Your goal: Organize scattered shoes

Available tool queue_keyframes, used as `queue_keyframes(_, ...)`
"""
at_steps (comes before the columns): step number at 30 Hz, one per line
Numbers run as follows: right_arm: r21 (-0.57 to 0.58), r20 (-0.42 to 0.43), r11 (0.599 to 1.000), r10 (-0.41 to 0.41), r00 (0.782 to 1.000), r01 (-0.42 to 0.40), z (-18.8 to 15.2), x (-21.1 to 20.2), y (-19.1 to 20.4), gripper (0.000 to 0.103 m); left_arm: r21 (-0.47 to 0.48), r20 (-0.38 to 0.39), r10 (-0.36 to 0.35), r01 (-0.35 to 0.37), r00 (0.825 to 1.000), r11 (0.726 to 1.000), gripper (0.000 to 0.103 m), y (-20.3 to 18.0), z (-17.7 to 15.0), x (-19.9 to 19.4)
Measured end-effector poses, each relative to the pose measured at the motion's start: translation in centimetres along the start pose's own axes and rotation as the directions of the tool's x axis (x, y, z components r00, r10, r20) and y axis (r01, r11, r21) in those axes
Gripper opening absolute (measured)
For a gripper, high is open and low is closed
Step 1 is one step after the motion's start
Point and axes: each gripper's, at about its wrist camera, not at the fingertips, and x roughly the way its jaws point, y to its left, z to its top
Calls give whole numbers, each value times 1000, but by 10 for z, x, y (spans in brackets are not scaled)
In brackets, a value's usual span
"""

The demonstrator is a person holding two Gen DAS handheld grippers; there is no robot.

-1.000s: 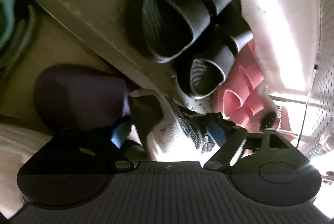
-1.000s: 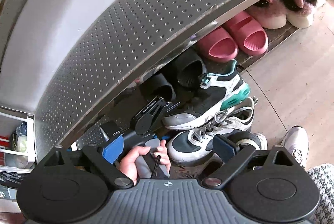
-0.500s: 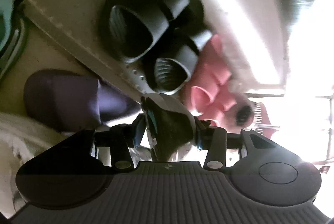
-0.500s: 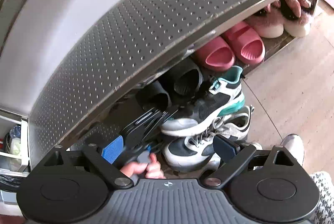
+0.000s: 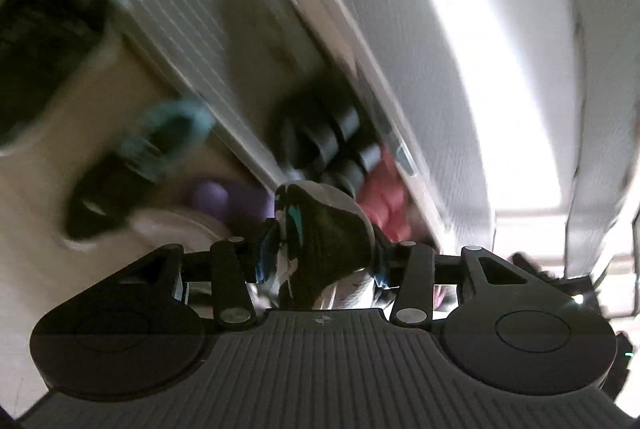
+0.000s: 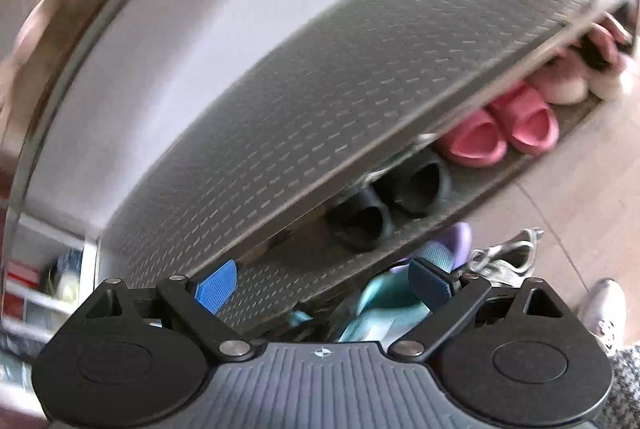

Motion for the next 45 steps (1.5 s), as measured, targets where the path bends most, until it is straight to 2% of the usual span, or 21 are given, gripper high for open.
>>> queue_keyframes(2, -52, -30, 999, 9, 999, -11, -10, 7, 12, 95, -23, 62, 104, -102, 993, 994, 50, 21, 3, -31)
queue_keyframes(4, -121, -74, 993, -1, 997, -8, -22, 16, 24, 95, -37, -27, 251, -252, 968, 967, 63, 37, 2, -38)
queue_keyframes(5, -155, -96, 988, -12, 995, -3, -28, 22, 28, 95, -23, -109, 334, -338, 936, 941, 69, 44, 1, -36)
queue_keyframes(7, -221, -156, 975, -43, 987, 8, -44, 38, 37, 95, 82, -208, 500, -495, 840, 865, 72, 55, -4, -35)
queue_keyframes(12, -342, -257, 939, -130, 958, 35, -81, 69, 41, 95, 319, -63, 535, -491, 842, 810, 87, 25, 19, -35)
queue_keyframes(13, -374, -282, 927, -153, 947, 38, -94, 77, 43, 95, 410, -33, 538, -479, 842, 776, 89, 17, 21, -31)
queue_keyframes(14, -407, -322, 913, -178, 930, 34, -109, 89, 44, 95, 539, 11, 537, -457, 843, 707, 90, 3, 23, -25)
queue_keyframes(16, -437, -409, 899, -207, 889, 8, -139, 109, 43, 95, 771, 124, 562, -436, 818, 464, 89, -16, 15, -7)
queue_keyframes(18, -414, -505, 910, -215, 836, -16, -168, 127, 40, 93, 850, 195, 595, -437, 779, 293, 89, -19, 6, 7)
queue_keyframes(19, -393, -532, 919, -216, 819, -13, -179, 134, 37, 93, 876, 202, 611, -420, 765, 237, 89, -16, 1, 12)
queue_keyframes(20, -372, -556, 928, -217, 802, -7, -189, 140, 34, 94, 883, 189, 621, -408, 761, 231, 89, -12, 1, 13)
queue_keyframes(23, -268, -619, 962, -213, 756, 51, -227, 162, 22, 94, 880, 123, 619, -373, 776, 293, 91, -5, 9, 0)
queue_keyframes(24, -248, -620, 967, -207, 757, 62, -236, 163, 20, 93, 874, 126, 614, -381, 779, 303, 91, -4, 11, -5)
queue_keyframes(26, -200, -603, 976, -190, 775, 84, -257, 163, 17, 91, 862, 150, 603, -403, 783, 308, 93, -3, 16, -14)
queue_keyframes(31, 57, -470, 990, -90, 878, 131, -300, 158, 6, 71, 854, 161, 576, -405, 801, 325, 93, -5, 15, -20)
queue_keyframes(34, 122, -436, 976, -109, 893, 179, -310, 170, 6, 72, 854, 157, 554, -394, 818, 339, 93, -8, 15, -23)
queue_keyframes(36, 105, -434, 972, -145, 889, 210, -316, 183, 10, 72, 855, 160, 550, -394, 820, 339, 93, -9, 16, -24)
queue_keyframes(40, -96, -416, 956, -292, 861, 278, -330, 231, 25, 64, 835, 175, 553, -421, 814, 354, 93, -6, 24, -28)
queue_keyframes(43, -150, -412, 948, -318, 854, 280, -332, 242, 28, 64, 802, 190, 559, -456, 807, 386, 93, -5, 34, -31)
queue_keyframes(44, -184, -413, 947, -319, 853, 265, -331, 240, 33, 59, 792, 193, 556, -462, 809, 398, 93, -6, 36, -33)
queue_keyframes(45, -236, -411, 943, -314, 856, 233, -330, 236, 40, 43, 783, 195, 551, -467, 811, 411, 93, -7, 39, -34)
